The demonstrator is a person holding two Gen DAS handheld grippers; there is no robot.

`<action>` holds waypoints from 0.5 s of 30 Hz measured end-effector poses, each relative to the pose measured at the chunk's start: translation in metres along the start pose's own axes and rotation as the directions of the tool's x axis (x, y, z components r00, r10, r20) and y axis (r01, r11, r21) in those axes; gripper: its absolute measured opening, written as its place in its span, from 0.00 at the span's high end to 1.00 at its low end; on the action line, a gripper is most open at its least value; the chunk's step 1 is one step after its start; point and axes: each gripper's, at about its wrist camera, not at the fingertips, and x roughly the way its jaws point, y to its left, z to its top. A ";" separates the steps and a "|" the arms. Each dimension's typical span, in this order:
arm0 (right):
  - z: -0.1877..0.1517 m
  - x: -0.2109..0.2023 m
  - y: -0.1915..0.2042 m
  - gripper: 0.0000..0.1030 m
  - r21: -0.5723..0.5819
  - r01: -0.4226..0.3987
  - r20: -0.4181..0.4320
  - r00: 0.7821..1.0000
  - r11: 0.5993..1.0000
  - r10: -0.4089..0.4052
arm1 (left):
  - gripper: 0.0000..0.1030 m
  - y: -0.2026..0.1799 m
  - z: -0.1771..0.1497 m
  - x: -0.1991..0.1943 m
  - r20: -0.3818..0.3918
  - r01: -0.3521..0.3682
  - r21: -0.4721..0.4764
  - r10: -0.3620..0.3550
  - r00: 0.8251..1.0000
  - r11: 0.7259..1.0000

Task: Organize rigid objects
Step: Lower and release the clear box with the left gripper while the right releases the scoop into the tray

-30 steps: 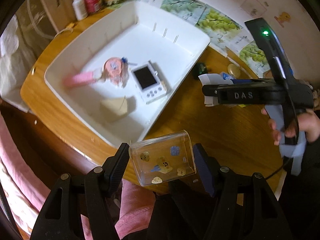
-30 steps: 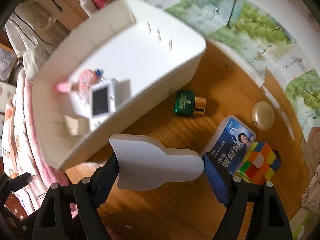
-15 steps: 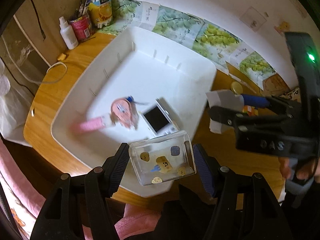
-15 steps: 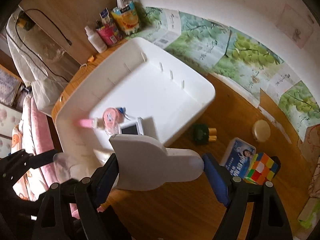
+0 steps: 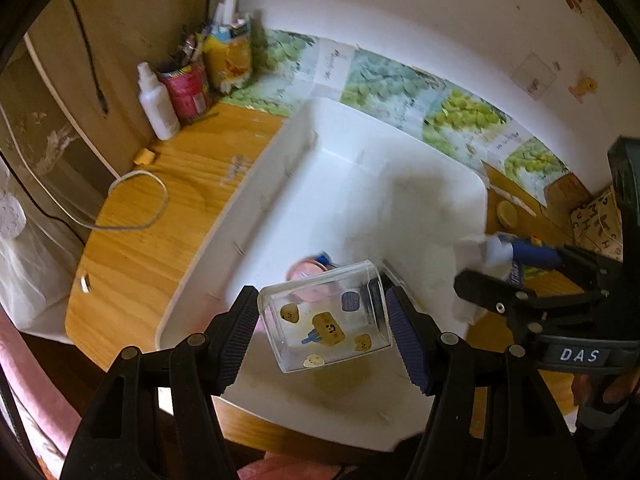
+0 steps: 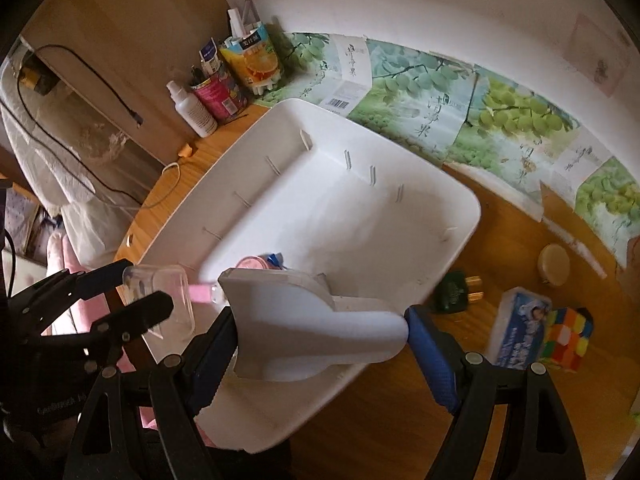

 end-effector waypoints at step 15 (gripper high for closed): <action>-0.017 0.032 0.020 0.19 0.120 -0.083 0.071 0.995 0.989 0.075 | 0.33 0.033 0.005 0.006 0.099 -0.030 0.057 0.024 0.995 0.998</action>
